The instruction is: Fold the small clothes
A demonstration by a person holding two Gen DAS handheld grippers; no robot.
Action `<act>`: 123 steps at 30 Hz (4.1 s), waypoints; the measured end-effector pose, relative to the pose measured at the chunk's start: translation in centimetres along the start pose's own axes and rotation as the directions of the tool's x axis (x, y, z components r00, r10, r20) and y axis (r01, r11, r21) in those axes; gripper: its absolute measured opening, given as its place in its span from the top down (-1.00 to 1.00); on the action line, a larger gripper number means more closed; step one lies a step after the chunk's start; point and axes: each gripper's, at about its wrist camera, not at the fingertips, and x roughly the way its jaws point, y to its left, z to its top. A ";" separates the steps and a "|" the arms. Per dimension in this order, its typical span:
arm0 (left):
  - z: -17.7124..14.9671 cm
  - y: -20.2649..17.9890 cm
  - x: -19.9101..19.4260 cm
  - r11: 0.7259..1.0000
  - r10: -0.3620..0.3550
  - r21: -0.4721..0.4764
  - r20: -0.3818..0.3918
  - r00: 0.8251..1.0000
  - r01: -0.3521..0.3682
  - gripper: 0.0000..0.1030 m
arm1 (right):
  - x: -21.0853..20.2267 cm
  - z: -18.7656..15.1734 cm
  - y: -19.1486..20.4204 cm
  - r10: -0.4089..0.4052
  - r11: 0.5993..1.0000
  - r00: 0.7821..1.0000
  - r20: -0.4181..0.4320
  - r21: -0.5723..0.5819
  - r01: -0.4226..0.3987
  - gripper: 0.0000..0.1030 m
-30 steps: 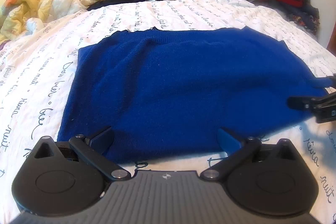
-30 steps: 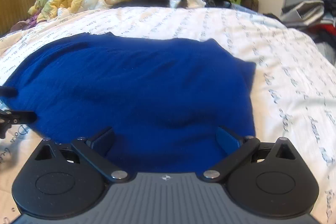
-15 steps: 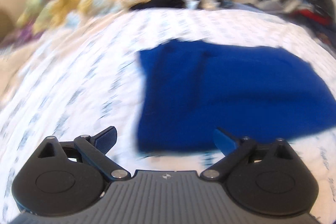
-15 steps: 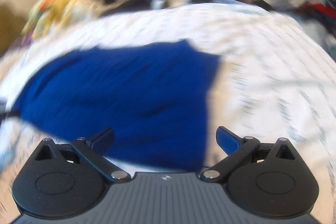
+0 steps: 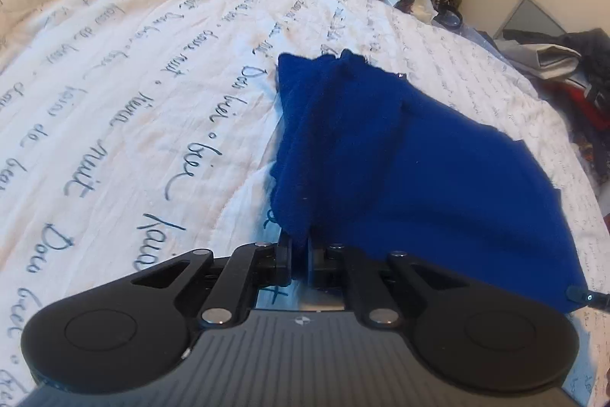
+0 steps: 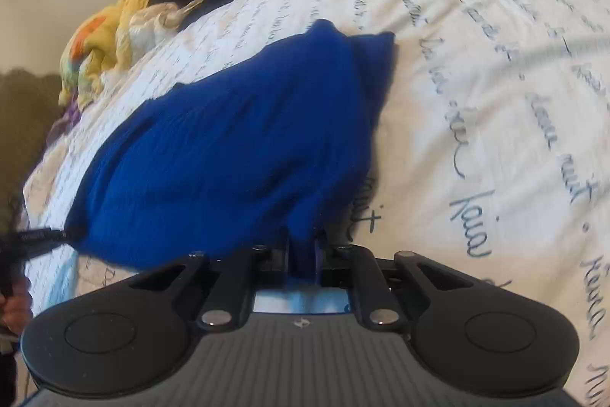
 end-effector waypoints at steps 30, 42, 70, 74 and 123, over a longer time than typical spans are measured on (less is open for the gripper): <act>8.5 -8.8 14.0 0.922 0.026 0.381 0.108 0.994 -0.065 -1.00 | 12.0 8.0 4.8 -0.145 0.930 0.961 0.237 -0.299 0.214 -0.57; -4.1 -2.1 -2.2 0.988 -0.019 -0.143 0.203 0.979 0.048 -1.00 | 12.2 8.3 4.4 -0.121 0.940 0.961 0.250 -0.283 0.192 -0.58; 0.7 -16.8 -0.2 0.981 0.171 0.041 0.297 0.939 -0.191 0.95 | 8.3 9.4 -1.8 0.142 0.982 0.938 0.317 0.076 -0.175 -0.61; -3.5 -27.4 0.7 0.881 -0.101 0.468 0.312 0.945 -0.060 0.94 | 4.3 10.3 -6.1 0.344 0.850 0.845 0.408 0.248 -0.465 -0.78; 1.4 -19.2 8.4 0.901 -0.252 0.378 0.058 0.966 0.212 -0.83 | 6.8 11.4 -9.7 0.212 0.933 0.973 0.095 0.276 -0.231 -0.91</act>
